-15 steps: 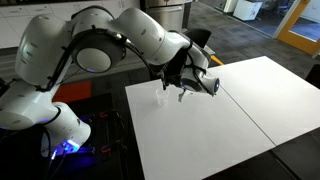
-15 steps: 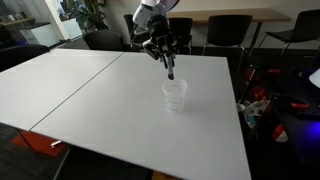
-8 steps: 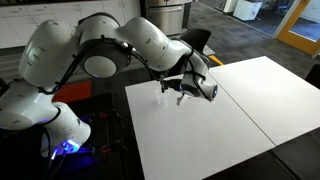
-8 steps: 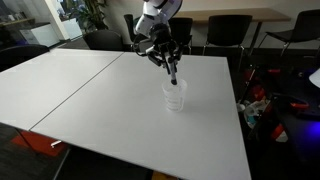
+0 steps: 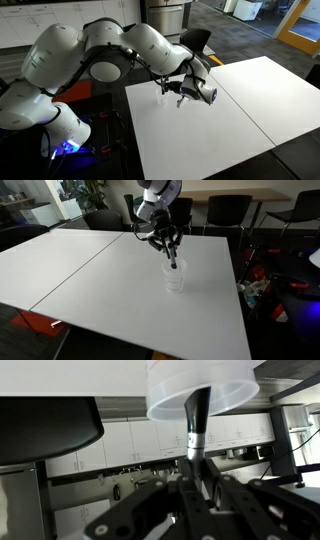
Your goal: Put the marker in the mug
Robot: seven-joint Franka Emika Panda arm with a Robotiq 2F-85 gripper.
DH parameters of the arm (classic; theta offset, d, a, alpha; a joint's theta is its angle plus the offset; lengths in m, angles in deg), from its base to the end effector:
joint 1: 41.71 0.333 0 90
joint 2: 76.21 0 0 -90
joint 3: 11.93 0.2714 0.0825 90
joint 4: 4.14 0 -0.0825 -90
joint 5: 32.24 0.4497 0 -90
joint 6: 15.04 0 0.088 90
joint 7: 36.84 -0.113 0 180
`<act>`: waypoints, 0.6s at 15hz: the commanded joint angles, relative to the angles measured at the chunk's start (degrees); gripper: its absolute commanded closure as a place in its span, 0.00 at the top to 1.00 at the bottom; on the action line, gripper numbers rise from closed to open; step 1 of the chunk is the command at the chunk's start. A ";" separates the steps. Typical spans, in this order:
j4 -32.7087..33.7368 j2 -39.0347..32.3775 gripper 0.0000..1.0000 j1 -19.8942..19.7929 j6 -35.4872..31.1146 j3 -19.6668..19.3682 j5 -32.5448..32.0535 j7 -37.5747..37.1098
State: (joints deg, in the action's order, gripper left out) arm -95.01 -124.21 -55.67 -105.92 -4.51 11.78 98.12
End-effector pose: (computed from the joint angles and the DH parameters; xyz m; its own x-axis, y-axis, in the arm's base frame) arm 0.6233 0.0071 0.0598 -0.0350 0.4433 0.8957 0.9124 0.3798 -0.1523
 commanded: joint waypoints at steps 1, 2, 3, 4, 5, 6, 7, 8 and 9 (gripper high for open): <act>2.55 -1.54 0.05 0.21 2.03 -0.81 -0.01 1.88; 2.81 -1.81 0.05 0.22 2.05 -0.82 -0.08 2.19; 3.06 -2.13 0.05 0.24 1.96 -0.88 -0.11 2.23; 3.31 -2.40 0.05 0.26 1.84 -0.93 -0.12 2.06; 3.63 -2.71 0.05 0.28 1.81 -0.97 -0.22 2.01; 3.61 -2.78 0.05 0.33 1.63 -1.01 -0.22 1.94; 3.83 -3.01 0.05 0.40 1.43 -1.08 -0.31 1.87; 3.95 -3.17 0.05 0.57 1.04 -1.22 -0.49 1.78; 3.93 -3.21 0.09 0.73 0.60 -1.33 -0.60 1.67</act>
State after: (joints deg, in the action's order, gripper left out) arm -92.80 -126.69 -55.65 -105.92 -4.95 11.66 98.99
